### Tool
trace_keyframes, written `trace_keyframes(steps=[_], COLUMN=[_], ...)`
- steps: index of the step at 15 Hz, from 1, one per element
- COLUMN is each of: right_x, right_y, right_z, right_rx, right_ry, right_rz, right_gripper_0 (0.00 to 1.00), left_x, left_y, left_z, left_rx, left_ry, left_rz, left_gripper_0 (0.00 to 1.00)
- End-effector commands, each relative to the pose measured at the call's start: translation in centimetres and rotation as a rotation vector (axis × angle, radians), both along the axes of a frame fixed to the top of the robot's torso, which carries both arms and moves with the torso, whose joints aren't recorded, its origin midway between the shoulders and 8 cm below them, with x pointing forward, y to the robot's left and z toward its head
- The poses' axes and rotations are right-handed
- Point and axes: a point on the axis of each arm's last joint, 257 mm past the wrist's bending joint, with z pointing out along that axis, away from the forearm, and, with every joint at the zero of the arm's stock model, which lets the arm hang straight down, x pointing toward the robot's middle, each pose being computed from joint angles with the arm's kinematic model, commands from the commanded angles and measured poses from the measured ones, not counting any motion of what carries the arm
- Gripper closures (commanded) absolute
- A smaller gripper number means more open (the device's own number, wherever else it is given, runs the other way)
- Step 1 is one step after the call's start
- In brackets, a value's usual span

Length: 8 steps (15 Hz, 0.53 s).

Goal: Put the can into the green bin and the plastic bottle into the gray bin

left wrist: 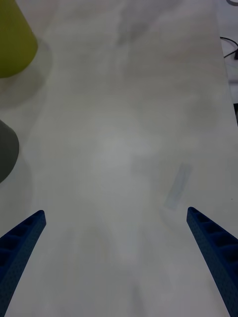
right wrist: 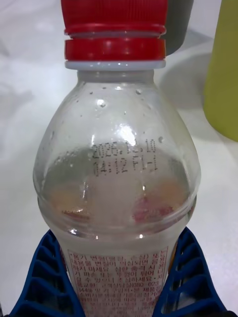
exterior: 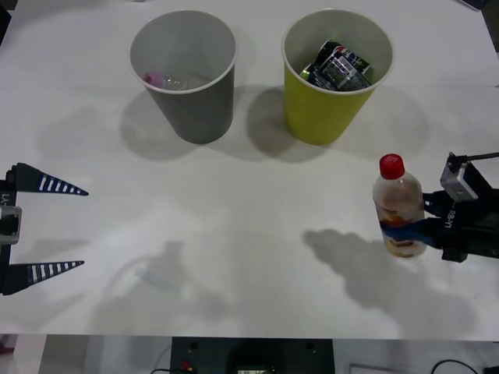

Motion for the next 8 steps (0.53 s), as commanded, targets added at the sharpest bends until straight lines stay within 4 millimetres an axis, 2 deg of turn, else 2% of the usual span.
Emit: trace_keyframes(steps=[1, 8], right_x=[-0.4, -0.2], right_y=[1.4, 5.2], right_z=[1.8, 6.7], right_rx=[-0.004, -0.007], right_ry=[0.045, 0.103], right_rz=[-0.010, -0.021], right_gripper_0=[1.00, 1.00], left_x=[0.0, 0.0], left_y=[0.0, 0.0], left_z=[0.0, 0.0], left_rx=[0.000, 0.000], left_ry=[0.000, 0.000], left_rz=[0.000, 0.000], left_gripper_0=[0.02, 0.02])
